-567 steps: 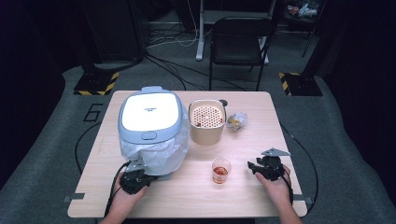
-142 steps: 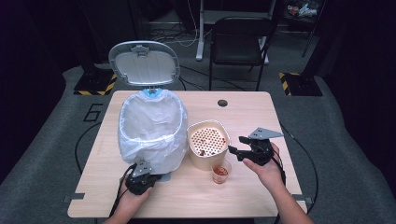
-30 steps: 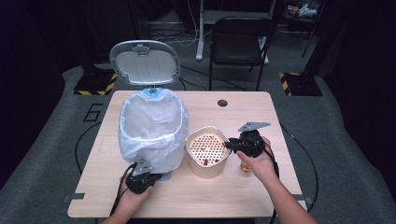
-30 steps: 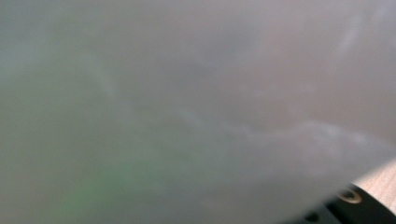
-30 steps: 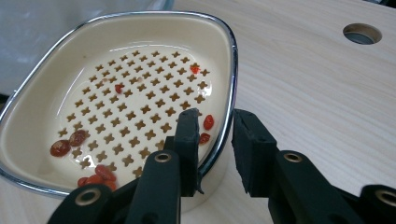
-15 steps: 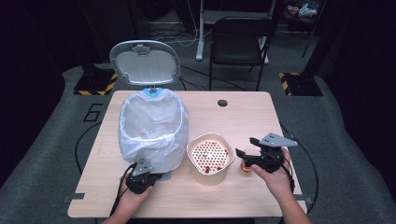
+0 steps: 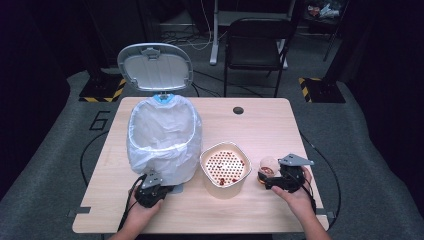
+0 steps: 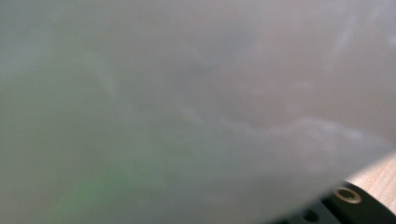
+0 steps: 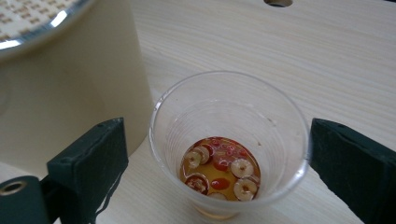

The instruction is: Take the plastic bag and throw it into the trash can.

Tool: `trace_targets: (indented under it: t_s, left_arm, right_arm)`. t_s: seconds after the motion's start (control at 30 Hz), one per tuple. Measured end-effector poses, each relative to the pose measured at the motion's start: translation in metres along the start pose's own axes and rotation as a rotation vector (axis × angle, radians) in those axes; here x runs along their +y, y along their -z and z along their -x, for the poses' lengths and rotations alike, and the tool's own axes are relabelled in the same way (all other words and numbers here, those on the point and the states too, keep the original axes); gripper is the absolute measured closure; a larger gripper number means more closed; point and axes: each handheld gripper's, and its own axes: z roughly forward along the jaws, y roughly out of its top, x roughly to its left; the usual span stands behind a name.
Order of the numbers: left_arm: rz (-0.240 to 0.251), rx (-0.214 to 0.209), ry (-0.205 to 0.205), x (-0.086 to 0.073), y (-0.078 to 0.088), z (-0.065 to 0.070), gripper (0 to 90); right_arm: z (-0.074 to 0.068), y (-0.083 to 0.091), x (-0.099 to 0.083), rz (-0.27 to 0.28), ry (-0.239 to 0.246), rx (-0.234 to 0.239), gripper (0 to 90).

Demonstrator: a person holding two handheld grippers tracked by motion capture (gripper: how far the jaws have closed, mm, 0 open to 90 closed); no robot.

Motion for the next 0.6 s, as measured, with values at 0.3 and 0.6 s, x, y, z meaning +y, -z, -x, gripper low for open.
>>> trace_targets:
  t_s: [0.3,0.6]
  left_arm:
    - [0.001,-0.002,-0.003,0.000,0.000,0.000,90.0]
    - [0.001,-0.001,-0.001,0.000,0.000,0.000,90.0]
  right_arm:
    - [0.003,-0.014,-0.008,0.008,0.011,0.003,22.2]
    - [0.007,-0.013,-0.011,0.027,-0.002,0.015,34.4]
